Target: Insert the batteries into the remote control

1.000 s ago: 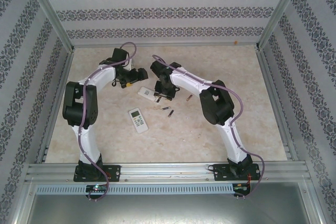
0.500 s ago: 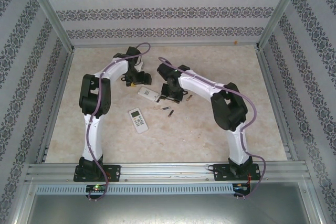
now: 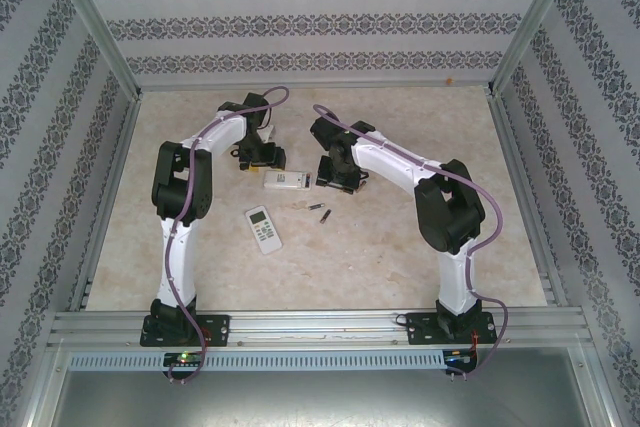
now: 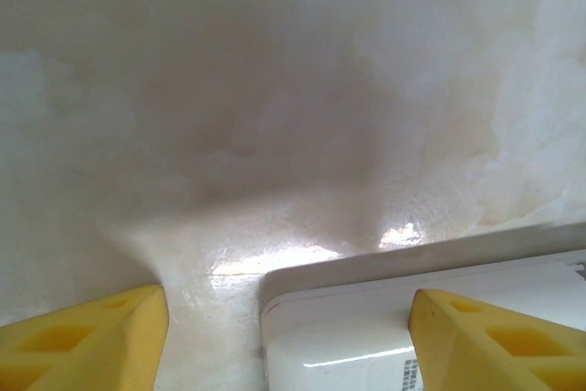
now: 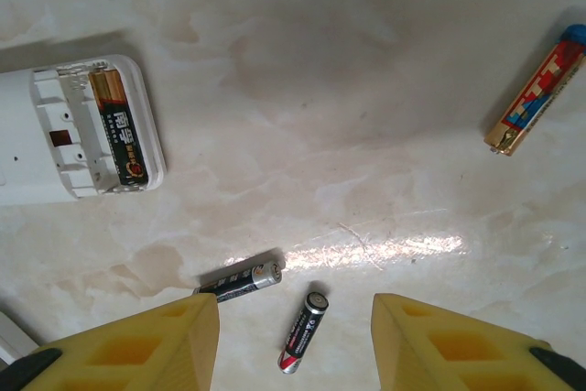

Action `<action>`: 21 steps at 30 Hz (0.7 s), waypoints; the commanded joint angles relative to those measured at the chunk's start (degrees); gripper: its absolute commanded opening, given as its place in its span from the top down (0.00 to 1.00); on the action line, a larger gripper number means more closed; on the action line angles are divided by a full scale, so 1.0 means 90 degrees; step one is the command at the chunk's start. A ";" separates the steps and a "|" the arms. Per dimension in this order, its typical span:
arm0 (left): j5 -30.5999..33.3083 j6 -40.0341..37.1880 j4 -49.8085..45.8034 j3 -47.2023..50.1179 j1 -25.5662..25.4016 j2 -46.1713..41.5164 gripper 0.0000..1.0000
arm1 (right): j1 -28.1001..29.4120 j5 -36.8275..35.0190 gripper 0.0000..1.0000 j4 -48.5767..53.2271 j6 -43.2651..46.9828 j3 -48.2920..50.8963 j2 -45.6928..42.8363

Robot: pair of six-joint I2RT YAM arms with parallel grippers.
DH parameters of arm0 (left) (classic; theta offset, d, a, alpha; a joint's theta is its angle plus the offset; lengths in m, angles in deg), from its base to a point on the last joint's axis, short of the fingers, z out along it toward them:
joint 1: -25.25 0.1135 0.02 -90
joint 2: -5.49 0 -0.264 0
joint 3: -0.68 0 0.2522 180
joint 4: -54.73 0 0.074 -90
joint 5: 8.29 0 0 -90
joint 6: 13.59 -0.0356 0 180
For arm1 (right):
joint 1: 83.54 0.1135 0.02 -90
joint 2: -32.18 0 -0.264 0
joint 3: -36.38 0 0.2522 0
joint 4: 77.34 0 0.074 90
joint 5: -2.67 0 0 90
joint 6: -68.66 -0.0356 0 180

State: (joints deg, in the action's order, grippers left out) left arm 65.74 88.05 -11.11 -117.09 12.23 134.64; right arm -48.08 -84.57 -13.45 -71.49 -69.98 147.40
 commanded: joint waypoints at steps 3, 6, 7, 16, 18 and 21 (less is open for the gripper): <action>-0.0072 0.0372 0.0021 0.0156 0.0088 -0.0374 0.24 | 0.0047 -0.0078 0.51 0.0196 0.0030 0.0167 -0.0335; -0.0328 0.0698 0.0443 0.0470 0.0206 -0.0822 0.22 | 0.0139 0.0188 0.51 -0.0010 -0.0647 0.0528 -0.0497; -0.0403 0.0810 0.0603 0.0598 0.0245 -0.0991 0.21 | 0.0188 0.0262 0.51 -0.0123 -0.0861 0.0635 -0.0542; -0.1025 0.1171 0.1736 0.2010 0.0352 -0.2681 0.12 | 0.0668 -0.0415 0.55 -0.0541 0.1889 0.0342 -0.0258; -0.1038 0.1116 0.1917 0.2348 0.0352 -0.3050 0.11 | 0.0808 -0.0350 0.54 -0.0320 0.4017 0.0240 -0.0184; -0.1057 0.1098 0.2199 0.2794 0.0352 -0.3453 0.10 | 0.0917 -0.0248 0.54 0.0335 0.6180 -0.0114 0.0065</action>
State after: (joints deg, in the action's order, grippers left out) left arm 57.70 97.25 4.45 -95.23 15.22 105.70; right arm -40.82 -85.62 -15.44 -42.79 -67.84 145.48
